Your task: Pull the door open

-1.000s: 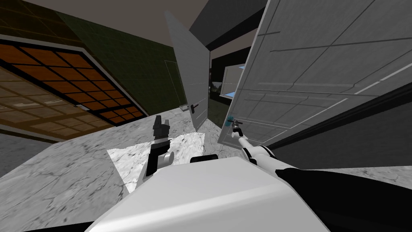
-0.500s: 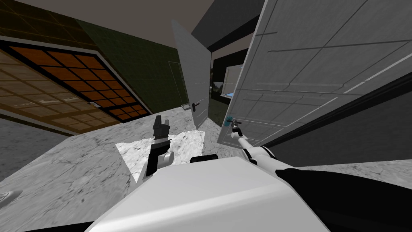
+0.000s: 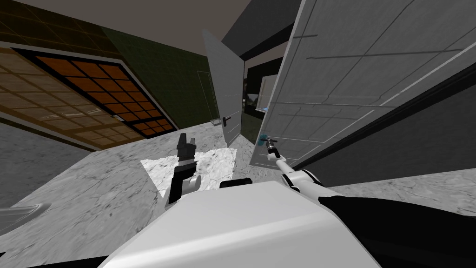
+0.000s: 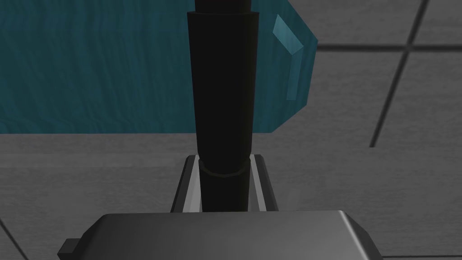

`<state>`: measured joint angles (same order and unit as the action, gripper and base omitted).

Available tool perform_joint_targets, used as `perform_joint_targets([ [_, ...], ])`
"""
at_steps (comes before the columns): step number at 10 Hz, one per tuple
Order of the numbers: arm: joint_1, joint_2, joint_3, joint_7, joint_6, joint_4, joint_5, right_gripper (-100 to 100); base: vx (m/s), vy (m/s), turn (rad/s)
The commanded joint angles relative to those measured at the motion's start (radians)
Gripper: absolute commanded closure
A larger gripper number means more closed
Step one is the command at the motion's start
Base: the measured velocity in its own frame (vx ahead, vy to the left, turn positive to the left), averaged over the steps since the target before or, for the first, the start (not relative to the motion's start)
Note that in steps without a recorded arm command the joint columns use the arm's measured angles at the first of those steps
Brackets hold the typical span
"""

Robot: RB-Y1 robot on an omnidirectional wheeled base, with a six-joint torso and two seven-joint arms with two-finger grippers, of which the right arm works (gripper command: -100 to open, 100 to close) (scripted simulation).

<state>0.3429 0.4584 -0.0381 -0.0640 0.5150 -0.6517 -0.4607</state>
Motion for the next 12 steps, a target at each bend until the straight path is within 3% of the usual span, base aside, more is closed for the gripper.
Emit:
perform_joint_targets([
  [1, -0.006, 0.009, -0.028, -0.03, 0.007, -0.007, 0.01, 100, -0.165, -0.021, 0.022],
  [4, -0.025, 0.027, -0.081, -0.081, 0.008, -0.041, 0.028, 100, -0.171, -0.057, 0.03],
  [6, -0.019, 0.028, -0.088, -0.088, 0.012, -0.032, 0.03, 100, -0.126, -0.025, 0.021],
  [11, -0.085, 0.105, -0.21, -0.221, 0.066, -0.134, 0.094, 100, 0.0, 0.032, -0.149],
  [12, -0.085, 0.105, -0.21, -0.221, 0.066, -0.134, 0.094, 100, -0.008, 0.012, -0.054],
])
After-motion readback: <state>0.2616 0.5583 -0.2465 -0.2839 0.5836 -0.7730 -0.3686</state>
